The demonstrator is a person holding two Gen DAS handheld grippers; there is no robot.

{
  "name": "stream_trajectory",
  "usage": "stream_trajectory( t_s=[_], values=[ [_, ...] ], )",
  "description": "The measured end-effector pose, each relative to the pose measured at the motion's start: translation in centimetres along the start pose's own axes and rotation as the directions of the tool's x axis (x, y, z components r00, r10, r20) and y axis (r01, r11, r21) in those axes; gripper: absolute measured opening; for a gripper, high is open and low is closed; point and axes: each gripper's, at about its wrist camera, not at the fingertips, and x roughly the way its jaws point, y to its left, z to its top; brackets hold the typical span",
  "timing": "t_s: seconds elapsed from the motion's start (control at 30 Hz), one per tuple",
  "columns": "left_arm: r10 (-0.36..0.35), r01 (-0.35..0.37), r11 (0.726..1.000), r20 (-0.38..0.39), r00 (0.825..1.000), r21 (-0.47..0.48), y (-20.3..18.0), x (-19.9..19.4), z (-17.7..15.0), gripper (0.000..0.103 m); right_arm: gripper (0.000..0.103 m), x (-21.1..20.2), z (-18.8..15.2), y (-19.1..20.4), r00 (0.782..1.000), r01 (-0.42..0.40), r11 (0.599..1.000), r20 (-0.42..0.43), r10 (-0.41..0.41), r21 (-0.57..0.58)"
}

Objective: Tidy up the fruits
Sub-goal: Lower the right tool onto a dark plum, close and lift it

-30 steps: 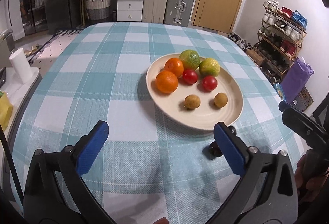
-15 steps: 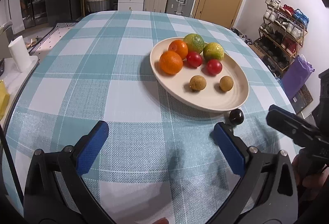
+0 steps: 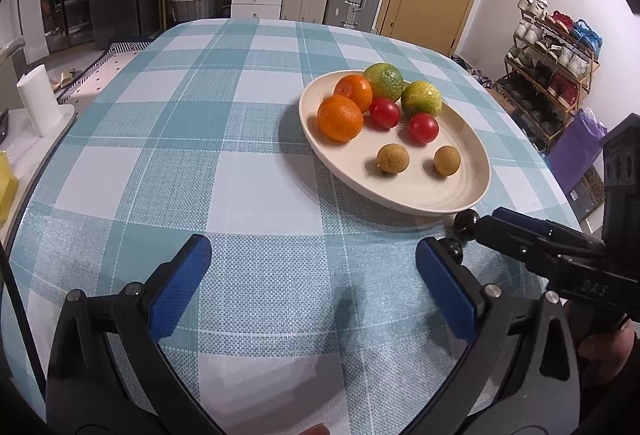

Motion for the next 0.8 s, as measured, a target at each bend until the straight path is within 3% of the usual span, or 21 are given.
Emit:
stream_trajectory(
  t_s=[0.27,0.5,0.8],
  values=[
    [0.014,-0.014,1.000,-0.008,1.000,0.011,-0.1,0.3,0.0,0.102,0.055,0.9,0.2,0.9,0.999,0.032,0.999,-0.032,-0.034,-0.039],
    [0.021,-0.021,1.000,-0.009,1.000,0.011,-0.1,0.3,0.1,0.102,0.027,1.7,0.3,1.3,0.997,0.044,0.997,-0.060,-0.047,-0.060],
    [0.019,-0.019,1.000,-0.020,1.000,0.017,-0.7,0.3,0.0,0.102,0.026,1.3,0.1,1.7,0.998,0.045,0.997,-0.038,-0.048,-0.070]
  ],
)
